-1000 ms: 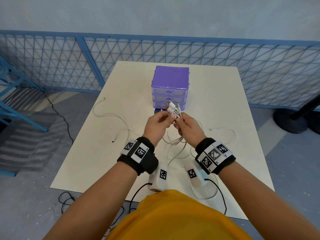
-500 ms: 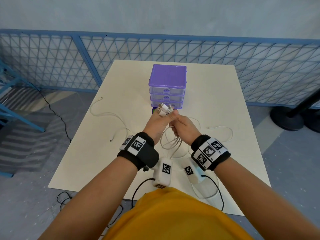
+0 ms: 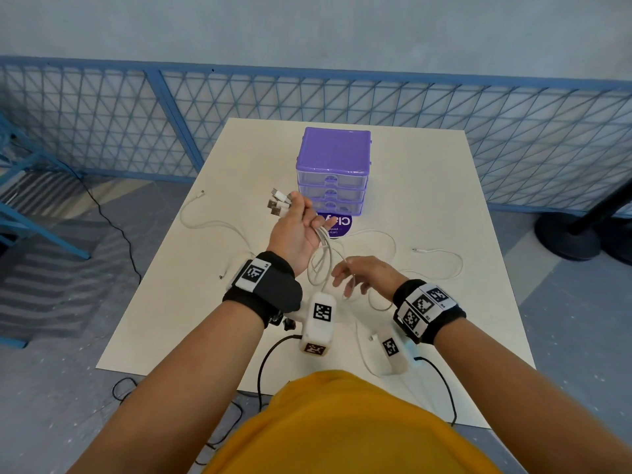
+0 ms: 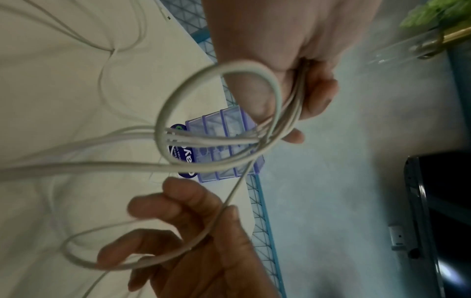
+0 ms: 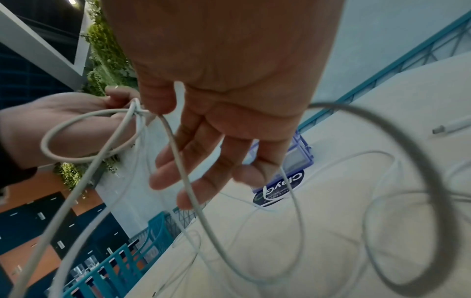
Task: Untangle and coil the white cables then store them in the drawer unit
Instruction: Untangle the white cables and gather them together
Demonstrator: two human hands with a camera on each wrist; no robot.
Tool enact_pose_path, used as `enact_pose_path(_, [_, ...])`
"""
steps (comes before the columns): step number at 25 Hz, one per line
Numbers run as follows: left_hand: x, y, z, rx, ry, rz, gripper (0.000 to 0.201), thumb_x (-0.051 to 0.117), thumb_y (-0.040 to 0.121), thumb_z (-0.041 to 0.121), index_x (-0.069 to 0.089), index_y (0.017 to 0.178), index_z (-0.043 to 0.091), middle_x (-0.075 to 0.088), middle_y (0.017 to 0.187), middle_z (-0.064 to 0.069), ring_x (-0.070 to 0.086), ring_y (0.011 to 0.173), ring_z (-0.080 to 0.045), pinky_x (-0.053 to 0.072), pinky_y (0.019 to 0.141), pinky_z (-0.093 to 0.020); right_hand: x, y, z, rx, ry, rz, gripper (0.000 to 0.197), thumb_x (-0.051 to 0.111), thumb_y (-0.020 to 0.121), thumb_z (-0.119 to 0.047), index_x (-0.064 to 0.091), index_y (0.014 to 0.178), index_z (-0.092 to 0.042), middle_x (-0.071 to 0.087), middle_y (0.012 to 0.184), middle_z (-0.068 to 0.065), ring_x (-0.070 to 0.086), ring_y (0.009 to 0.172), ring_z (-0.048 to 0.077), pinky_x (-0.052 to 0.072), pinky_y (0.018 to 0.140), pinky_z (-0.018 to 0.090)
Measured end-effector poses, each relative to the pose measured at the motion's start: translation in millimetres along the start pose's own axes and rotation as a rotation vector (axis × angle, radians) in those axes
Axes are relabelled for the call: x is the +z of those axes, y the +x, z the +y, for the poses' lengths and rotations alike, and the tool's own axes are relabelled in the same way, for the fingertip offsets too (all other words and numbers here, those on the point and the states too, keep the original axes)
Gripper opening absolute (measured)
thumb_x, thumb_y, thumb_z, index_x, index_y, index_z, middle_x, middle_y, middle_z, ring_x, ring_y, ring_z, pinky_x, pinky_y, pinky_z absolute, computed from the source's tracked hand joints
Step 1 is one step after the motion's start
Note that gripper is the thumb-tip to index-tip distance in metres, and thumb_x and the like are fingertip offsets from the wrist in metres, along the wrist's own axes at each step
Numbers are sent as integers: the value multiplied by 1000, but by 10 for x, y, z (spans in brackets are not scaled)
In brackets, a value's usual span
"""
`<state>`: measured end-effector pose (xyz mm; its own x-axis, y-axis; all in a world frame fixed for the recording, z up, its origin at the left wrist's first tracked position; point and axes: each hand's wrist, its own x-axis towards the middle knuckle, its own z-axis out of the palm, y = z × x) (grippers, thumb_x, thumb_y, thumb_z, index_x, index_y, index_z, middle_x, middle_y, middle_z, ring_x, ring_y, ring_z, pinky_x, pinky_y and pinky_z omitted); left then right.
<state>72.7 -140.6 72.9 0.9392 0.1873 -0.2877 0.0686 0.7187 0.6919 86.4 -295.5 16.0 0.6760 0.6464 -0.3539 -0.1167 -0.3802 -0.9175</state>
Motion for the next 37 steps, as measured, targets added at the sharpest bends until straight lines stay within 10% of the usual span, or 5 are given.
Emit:
enact_pose_path(9, [-31,27,0,21,20,23,42,27,97,43,43,68,18,27,41,10,25,38,-7,35,45,-19,-16,27,-161,15,167,133,53,25,98,-35,59,62,-14,38,34,-8,33,33,10,37,43,20])
enact_pose_path(14, [-91,56,158,49,1,69,43,27,98,43,41,66,18,25,40,10,24,36,-7,29,42,-18,-335,39,45,126,-258,534,38,42,92,-23,53,56,-16,40,51,0,39,52,19,32,45,18])
enact_pose_path(19, [-106,38,189,48,13,58,43,26,98,43,40,66,18,26,39,10,24,35,-6,28,41,-18,-593,-87,401,438,-672,347,29,39,92,-25,62,83,-10,63,99,17,56,91,30,40,78,32])
enact_pose_path(24, [-13,36,0,13,38,9,41,26,98,42,40,67,19,27,40,11,26,37,-6,32,43,-17,-304,-106,-110,67,-554,305,66,57,74,-2,35,135,-11,37,139,14,37,130,27,28,106,27])
enact_pose_path(37, [70,-8,-95,-2,80,-44,41,27,98,41,42,67,19,26,42,11,26,39,-6,35,49,-19,-22,-168,-511,-356,-737,474,69,34,79,-44,30,137,-7,48,134,14,44,126,27,19,115,42])
